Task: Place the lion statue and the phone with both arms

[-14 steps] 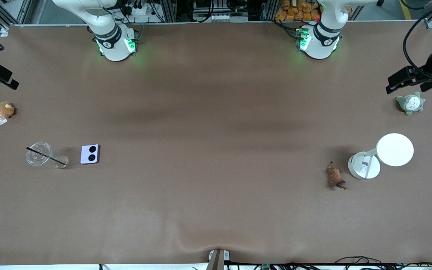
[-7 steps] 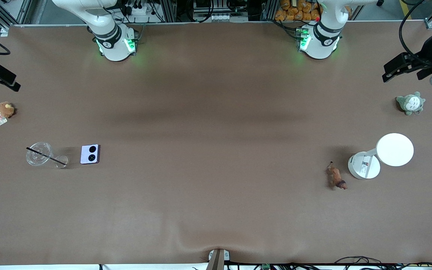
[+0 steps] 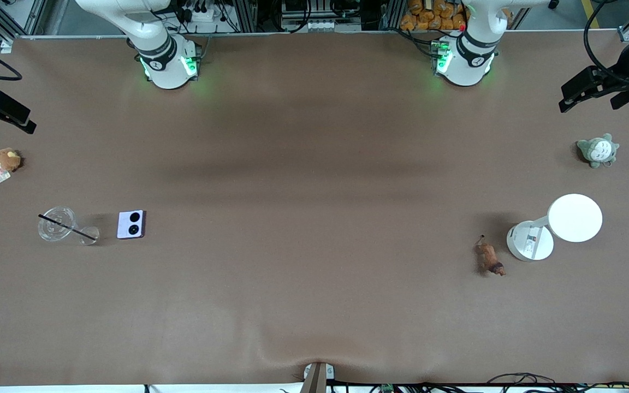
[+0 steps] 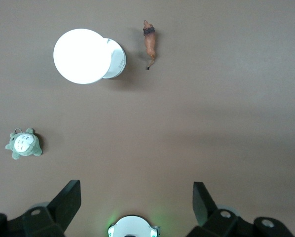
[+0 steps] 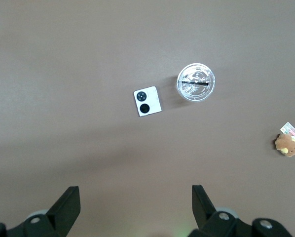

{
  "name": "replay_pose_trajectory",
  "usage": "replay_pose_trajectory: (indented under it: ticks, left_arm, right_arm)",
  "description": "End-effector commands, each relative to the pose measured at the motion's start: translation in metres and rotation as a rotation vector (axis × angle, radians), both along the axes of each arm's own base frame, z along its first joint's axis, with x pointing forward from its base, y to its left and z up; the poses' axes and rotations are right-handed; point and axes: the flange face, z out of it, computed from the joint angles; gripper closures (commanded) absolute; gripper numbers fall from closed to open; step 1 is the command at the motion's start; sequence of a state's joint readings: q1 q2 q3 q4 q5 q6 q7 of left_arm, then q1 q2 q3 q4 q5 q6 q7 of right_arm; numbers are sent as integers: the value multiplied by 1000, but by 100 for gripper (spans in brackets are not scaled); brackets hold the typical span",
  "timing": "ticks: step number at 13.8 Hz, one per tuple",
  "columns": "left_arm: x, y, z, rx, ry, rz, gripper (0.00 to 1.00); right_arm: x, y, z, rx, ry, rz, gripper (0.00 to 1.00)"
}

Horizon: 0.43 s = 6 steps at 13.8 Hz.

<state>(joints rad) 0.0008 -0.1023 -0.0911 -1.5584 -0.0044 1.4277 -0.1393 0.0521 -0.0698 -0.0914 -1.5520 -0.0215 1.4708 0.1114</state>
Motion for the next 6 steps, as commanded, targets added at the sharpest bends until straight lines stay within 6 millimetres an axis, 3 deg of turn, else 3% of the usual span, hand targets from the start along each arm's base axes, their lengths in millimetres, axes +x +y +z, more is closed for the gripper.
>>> replay_pose_trajectory:
  ticks: [1,6]
  left_arm:
    - [3,-6,5,2,10,-5,0]
    - [2,-9,2,5,25,-7,0]
  right_arm:
    - [-1,-5,1,30,-7,1,0]
    - [-3,-18,0,58,0,-25,0]
